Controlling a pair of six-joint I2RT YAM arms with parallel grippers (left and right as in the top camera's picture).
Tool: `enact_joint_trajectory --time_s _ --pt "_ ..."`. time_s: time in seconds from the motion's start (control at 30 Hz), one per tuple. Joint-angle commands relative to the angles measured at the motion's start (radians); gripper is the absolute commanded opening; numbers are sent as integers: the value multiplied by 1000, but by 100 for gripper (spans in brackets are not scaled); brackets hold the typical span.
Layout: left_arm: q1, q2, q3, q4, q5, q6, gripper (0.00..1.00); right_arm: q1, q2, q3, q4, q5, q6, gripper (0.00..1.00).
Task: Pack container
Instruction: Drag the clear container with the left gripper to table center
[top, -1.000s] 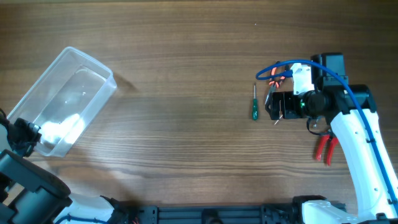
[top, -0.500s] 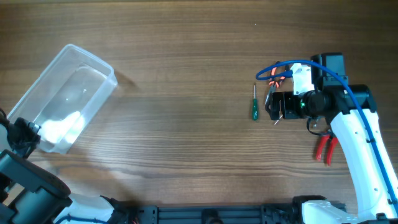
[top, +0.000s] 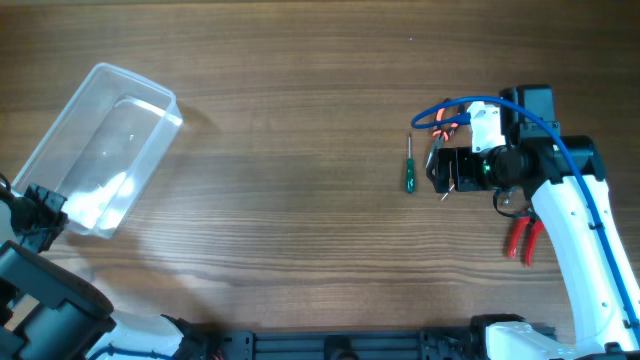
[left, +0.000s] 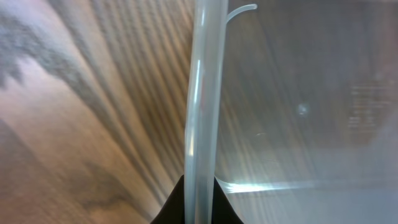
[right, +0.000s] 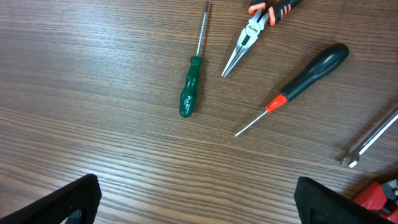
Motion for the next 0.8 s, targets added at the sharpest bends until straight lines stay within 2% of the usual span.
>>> enact_joint_trajectory --time_s 0.0,0.17,0.37,0.63,0.77 --pt "-18 -82 14 1 137 18 4 5 2 25 -3 18 -17 100" --pt "-113 -193 29 1 203 63 4 5 2 25 1 18 -18 100" --pt "-370 -320 29 -7 203 130 4 5 2 25 5 22 -17 100" --pt "-750 -325 29 -35 198 240 4 5 2 25 4 22 -17 100" --pt "-904 -308 29 -31 104 245 4 5 2 25 2 21 -17 100"
